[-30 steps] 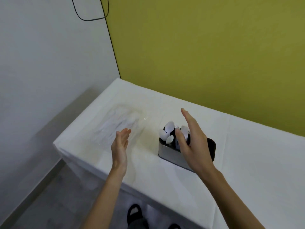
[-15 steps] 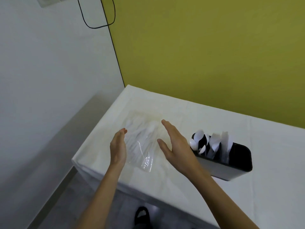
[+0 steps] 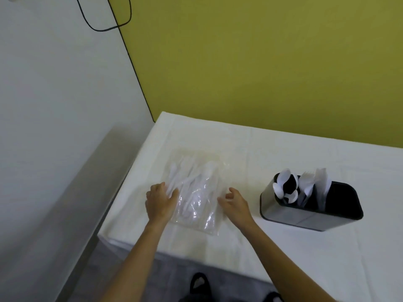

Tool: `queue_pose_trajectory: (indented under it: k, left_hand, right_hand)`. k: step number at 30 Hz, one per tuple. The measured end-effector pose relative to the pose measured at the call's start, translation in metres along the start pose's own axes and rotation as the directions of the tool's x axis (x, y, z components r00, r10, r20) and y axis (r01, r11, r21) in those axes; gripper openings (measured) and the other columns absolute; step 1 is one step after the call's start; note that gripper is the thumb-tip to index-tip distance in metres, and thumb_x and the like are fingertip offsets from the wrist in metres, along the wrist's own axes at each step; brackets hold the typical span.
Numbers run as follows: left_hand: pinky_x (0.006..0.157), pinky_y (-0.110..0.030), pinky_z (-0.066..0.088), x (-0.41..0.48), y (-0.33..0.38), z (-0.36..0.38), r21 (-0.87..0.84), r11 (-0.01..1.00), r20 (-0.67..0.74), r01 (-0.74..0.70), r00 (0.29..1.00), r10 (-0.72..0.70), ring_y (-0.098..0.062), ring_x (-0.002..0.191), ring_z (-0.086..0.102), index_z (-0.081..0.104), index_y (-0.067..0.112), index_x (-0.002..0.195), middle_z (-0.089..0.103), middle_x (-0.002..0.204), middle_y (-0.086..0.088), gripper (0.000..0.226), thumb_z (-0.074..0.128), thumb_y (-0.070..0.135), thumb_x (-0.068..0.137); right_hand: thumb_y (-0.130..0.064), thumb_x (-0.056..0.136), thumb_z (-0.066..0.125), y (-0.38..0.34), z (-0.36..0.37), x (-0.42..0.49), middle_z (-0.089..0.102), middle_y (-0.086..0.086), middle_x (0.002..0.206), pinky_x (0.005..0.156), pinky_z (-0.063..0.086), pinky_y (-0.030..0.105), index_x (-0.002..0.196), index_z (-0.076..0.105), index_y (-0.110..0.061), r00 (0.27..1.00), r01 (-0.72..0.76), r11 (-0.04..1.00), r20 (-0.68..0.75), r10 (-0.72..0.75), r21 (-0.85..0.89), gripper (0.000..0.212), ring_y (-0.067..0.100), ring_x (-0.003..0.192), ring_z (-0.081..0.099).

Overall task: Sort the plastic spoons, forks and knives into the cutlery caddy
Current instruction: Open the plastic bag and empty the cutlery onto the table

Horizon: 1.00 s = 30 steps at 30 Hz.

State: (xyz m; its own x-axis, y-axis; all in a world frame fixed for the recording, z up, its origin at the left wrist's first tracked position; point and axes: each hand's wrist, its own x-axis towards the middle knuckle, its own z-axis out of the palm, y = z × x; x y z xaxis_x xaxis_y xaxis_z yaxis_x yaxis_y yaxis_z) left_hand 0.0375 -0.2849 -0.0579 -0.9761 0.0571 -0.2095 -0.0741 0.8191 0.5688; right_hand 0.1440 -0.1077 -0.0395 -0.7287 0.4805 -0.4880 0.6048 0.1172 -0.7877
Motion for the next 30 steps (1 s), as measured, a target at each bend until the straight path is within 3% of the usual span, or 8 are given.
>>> queue_pose_trajectory:
  k: [4,7,10,17,23,27,30]
  left_hand:
    - [0.092,-0.039,0.04,0.006,0.0,-0.003,0.068,0.998,0.049,0.014,0.999,-0.017,-0.03,0.113,0.046,0.06,0.01,0.105,0.051,0.12,-0.01,0.037,0.056,0.041,0.087]
    - [0.094,-0.038,0.04,0.01,-0.001,-0.006,0.078,0.997,0.051,-0.006,0.999,0.002,-0.028,0.115,0.046,0.059,0.012,0.12,0.05,0.123,-0.009,0.045,0.056,0.042,0.087]
    - [0.091,-0.038,0.042,0.007,-0.001,-0.006,0.096,0.994,0.014,-0.061,0.998,0.06,-0.025,0.114,0.045,0.061,0.012,0.115,0.049,0.12,-0.007,0.039,0.059,0.037,0.086]
    - [0.078,-0.03,0.041,-0.011,-0.006,-0.004,0.045,0.988,0.045,-0.151,0.988,0.149,-0.022,0.108,0.048,0.058,0.009,0.111,0.05,0.113,-0.004,0.038,0.067,0.033,0.082]
    - [0.075,-0.039,0.046,-0.038,-0.007,0.012,0.168,0.902,-0.049,-0.397,0.911,0.41,-0.03,0.09,0.054,0.064,0.011,0.104,0.056,0.101,-0.007,0.02,0.065,0.015,0.084]
    - [0.078,-0.037,0.046,-0.045,0.001,0.016,0.093,0.926,-0.017,-0.366,0.929,0.369,-0.025,0.09,0.049,0.065,0.014,0.095,0.053,0.101,-0.001,0.015,0.056,0.025,0.09]
    - [0.077,-0.032,0.046,-0.044,0.008,0.016,-0.138,0.96,0.038,-0.243,0.967,0.25,-0.017,0.092,0.051,0.062,0.015,0.098,0.053,0.1,0.003,0.015,0.057,0.027,0.089]
  right_hand:
    - [-0.031,0.091,0.06,0.001,0.011,0.01,0.057,0.004,0.108,0.088,0.049,0.036,0.133,0.044,-0.012,0.996,-0.065,0.995,-0.056,0.07,0.081,0.049,0.024,0.099,0.058]
    - [-0.03,0.089,0.061,0.0,0.015,0.015,0.046,-0.005,0.078,0.07,0.042,0.028,0.091,0.047,-0.015,0.993,-0.093,0.994,-0.069,0.097,0.065,0.02,0.016,0.076,0.048]
    - [-0.024,0.088,0.062,0.005,0.018,0.012,0.046,-0.003,0.076,0.062,0.042,0.028,0.075,0.041,-0.016,0.994,-0.092,0.989,-0.055,0.099,0.112,0.026,0.016,0.07,0.046]
    - [-0.02,0.088,0.061,0.022,0.002,-0.001,0.053,0.003,0.087,0.061,0.042,0.023,0.089,0.052,-0.014,0.999,-0.039,0.992,-0.013,0.04,0.118,0.011,0.015,0.073,0.049]
    - [-0.016,0.087,0.061,0.034,-0.003,-0.011,0.054,0.007,0.088,0.063,0.045,0.027,0.097,0.054,-0.005,0.999,-0.024,0.994,-0.018,0.027,0.11,0.016,0.017,0.074,0.05]
    - [-0.015,0.087,0.062,0.039,-0.002,-0.014,0.056,0.011,0.091,0.069,0.046,0.03,0.1,0.055,-0.004,1.0,0.014,0.996,-0.026,-0.011,0.086,0.018,0.018,0.076,0.051]
    - [-0.017,0.086,0.065,0.041,-0.002,-0.016,0.056,0.011,0.09,0.068,0.047,0.03,0.098,0.057,-0.007,0.999,0.015,0.995,-0.041,-0.011,0.095,0.017,0.019,0.076,0.051]
